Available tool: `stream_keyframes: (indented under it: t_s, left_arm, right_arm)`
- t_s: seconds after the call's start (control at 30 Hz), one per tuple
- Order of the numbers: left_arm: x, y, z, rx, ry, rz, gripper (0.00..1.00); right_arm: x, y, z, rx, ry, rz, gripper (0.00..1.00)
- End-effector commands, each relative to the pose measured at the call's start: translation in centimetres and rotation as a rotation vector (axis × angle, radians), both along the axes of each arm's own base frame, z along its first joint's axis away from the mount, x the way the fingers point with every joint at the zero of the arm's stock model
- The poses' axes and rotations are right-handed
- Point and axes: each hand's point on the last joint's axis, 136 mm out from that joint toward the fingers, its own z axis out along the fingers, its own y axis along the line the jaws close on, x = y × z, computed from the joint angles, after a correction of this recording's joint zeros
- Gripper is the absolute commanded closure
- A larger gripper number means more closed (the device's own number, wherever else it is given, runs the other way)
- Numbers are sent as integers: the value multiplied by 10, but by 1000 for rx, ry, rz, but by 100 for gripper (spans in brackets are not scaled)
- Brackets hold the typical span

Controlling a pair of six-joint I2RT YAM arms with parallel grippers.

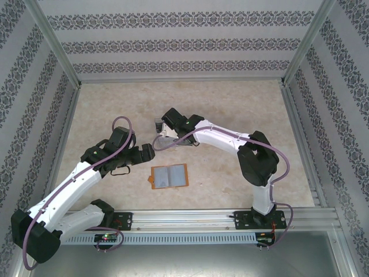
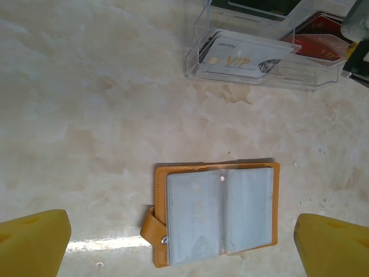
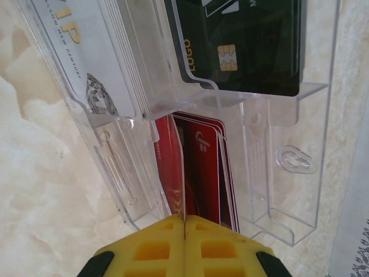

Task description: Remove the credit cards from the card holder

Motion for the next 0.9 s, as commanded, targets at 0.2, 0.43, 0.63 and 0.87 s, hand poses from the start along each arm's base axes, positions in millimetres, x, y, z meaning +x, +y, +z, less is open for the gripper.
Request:
stream_keyframes:
  t_s: [0.2, 0.43, 0.63, 0.87]
  left_arm:
    - [-5, 7, -1, 1, 11, 24, 0]
    - [-5, 7, -1, 0, 12, 26, 0]
    - [-4, 8, -2, -2, 12, 31, 0]
    - [-4, 8, -1, -4, 12, 37, 0]
  right_arm:
    - [6, -9, 1, -59, -31, 40, 100]
    - [0, -14, 13, -106, -48, 103, 100]
    - [-2, -12, 17, -128, -69, 137, 100]
    - [6, -10, 6, -129, -81, 156, 100]
